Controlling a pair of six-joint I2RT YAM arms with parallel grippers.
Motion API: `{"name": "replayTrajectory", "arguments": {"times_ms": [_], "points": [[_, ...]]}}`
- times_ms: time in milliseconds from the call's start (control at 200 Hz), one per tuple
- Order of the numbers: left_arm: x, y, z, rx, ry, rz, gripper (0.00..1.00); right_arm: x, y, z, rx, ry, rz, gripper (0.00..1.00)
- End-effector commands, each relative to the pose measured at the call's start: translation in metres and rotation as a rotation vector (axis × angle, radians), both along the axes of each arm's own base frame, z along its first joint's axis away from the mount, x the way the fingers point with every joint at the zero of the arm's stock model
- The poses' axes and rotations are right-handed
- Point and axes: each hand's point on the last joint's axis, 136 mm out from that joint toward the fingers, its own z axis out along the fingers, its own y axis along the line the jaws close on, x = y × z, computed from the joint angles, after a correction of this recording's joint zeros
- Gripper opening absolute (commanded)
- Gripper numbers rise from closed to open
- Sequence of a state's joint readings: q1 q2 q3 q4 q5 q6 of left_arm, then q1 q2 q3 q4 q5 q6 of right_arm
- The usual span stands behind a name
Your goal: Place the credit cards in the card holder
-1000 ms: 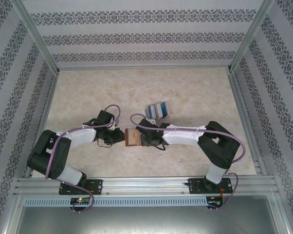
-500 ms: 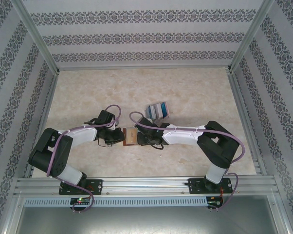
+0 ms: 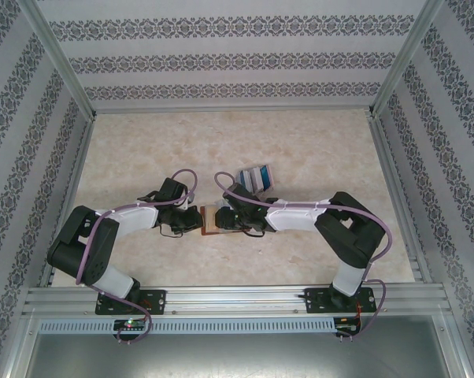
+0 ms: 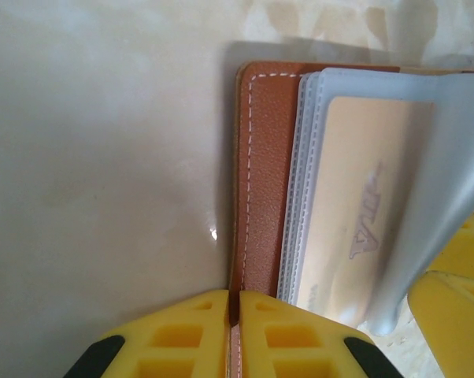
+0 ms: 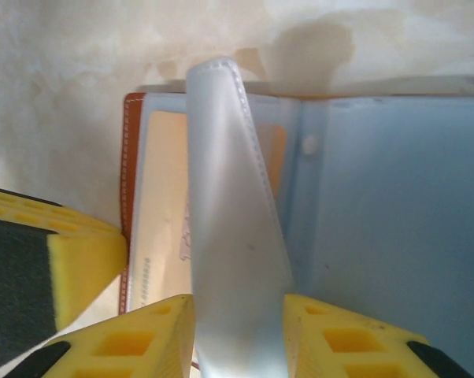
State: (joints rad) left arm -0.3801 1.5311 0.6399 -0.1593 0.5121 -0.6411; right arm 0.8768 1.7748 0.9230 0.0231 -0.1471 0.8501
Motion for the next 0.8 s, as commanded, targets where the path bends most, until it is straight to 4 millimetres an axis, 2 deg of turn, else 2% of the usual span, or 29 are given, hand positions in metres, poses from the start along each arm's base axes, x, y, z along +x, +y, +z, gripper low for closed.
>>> {"name": "replayTrajectory", "arguments": {"times_ms": [0,280,495,585,794], "points": [[-0.002,-0.011,-0.004,-0.011,-0.007,-0.028,0.12,0.006,0.017,0.006,0.122,0.011,0.008,0.36],[0.004,-0.005,-0.001,0.0,-0.022,0.002,0.12,0.012,0.046,0.028,0.293,0.001,0.075,0.37],[0.021,0.016,0.012,-0.044,-0.054,0.139,0.15,0.013,0.062,0.023,0.321,-0.006,0.137,0.37],[0.03,0.021,0.022,-0.075,-0.062,0.172,0.15,0.008,0.074,0.028,0.354,-0.001,0.177,0.36],[0.045,0.037,0.032,-0.052,-0.068,0.233,0.16,-0.022,0.114,0.076,0.452,-0.051,0.374,0.38]]}}
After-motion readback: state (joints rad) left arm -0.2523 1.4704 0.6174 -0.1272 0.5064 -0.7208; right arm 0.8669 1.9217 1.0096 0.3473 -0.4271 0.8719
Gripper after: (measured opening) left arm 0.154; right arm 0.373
